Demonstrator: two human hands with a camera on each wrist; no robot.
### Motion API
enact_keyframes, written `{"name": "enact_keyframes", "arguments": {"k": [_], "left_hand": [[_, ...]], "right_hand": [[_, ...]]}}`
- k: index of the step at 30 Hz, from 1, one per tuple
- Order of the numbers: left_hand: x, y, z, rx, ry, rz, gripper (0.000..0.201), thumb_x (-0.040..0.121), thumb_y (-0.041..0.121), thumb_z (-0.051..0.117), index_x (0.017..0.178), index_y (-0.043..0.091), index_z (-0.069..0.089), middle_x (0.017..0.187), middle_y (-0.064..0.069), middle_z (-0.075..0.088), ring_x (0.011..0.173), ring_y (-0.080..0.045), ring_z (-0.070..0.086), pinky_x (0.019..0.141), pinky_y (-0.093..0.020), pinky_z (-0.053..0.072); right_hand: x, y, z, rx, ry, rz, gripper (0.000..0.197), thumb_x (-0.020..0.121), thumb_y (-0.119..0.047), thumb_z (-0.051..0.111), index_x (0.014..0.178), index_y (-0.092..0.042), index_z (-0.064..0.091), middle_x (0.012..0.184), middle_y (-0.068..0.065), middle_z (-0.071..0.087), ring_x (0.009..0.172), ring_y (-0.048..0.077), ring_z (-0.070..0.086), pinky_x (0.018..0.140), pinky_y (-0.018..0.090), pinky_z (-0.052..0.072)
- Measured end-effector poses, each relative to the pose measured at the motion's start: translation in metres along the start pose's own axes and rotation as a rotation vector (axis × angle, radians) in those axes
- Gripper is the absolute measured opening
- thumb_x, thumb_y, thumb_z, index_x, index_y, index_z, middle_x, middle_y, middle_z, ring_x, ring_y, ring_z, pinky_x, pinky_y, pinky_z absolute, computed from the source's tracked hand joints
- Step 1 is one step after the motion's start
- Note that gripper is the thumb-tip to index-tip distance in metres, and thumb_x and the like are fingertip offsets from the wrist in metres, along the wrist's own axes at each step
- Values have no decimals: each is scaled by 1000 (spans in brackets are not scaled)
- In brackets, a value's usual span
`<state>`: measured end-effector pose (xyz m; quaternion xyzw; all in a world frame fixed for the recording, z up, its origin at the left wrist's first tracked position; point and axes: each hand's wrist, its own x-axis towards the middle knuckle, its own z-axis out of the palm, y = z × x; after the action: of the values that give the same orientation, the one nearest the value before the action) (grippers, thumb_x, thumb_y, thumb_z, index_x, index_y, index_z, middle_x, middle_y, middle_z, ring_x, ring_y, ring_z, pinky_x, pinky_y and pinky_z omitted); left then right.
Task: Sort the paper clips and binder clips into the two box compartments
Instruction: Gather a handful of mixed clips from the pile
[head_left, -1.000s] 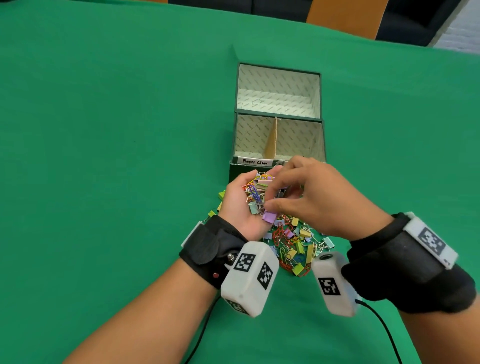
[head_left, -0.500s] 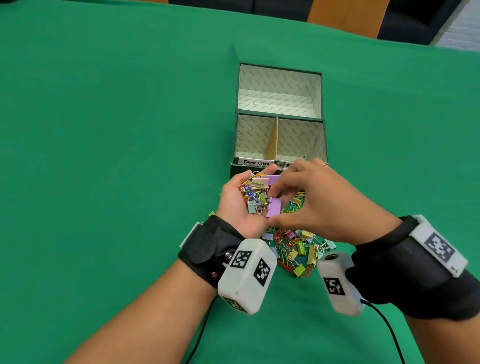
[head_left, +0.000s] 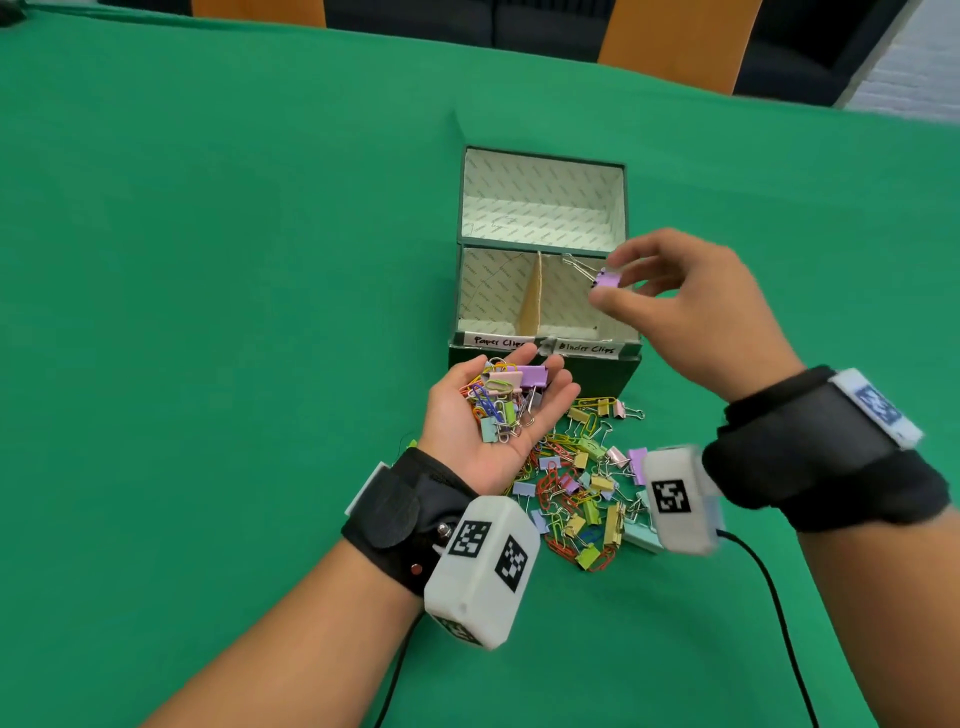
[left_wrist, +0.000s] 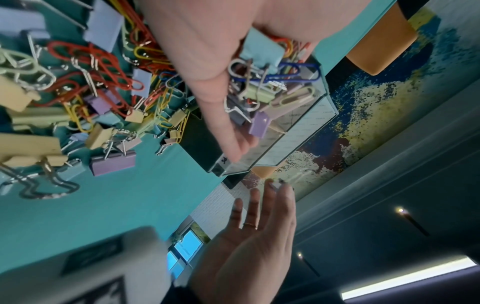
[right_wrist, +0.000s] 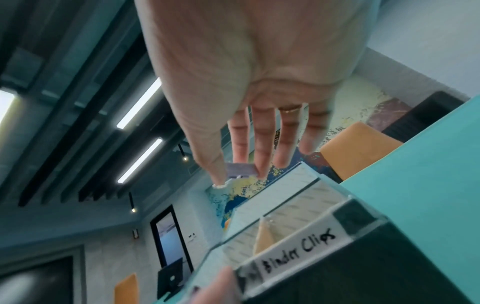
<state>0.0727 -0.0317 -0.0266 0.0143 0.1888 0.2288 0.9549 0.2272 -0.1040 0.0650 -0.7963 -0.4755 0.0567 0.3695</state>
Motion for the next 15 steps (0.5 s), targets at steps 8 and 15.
{"name": "enact_keyframes", "arguments": {"k": [8, 15], "left_hand": [[-1, -1, 2, 16, 10, -7, 39, 94, 28, 43, 108, -3, 63, 99, -28, 65, 83, -39, 66, 81, -55, 53], [-1, -2, 3, 17, 21, 10, 40, 94, 27, 42, 112, -4, 61, 98, -29, 65, 79, -40, 68, 79, -56, 53]], "right_hand": [[8, 13, 16, -374, -158, 72, 29, 79, -58, 66, 96, -34, 67, 109, -4, 68, 108, 21, 58, 92, 37, 47], [-9, -25, 2, -195, -221, -114, 8, 85, -43, 67, 84, -36, 71, 73, -27, 59, 80, 1, 58, 65, 22, 40]]}}
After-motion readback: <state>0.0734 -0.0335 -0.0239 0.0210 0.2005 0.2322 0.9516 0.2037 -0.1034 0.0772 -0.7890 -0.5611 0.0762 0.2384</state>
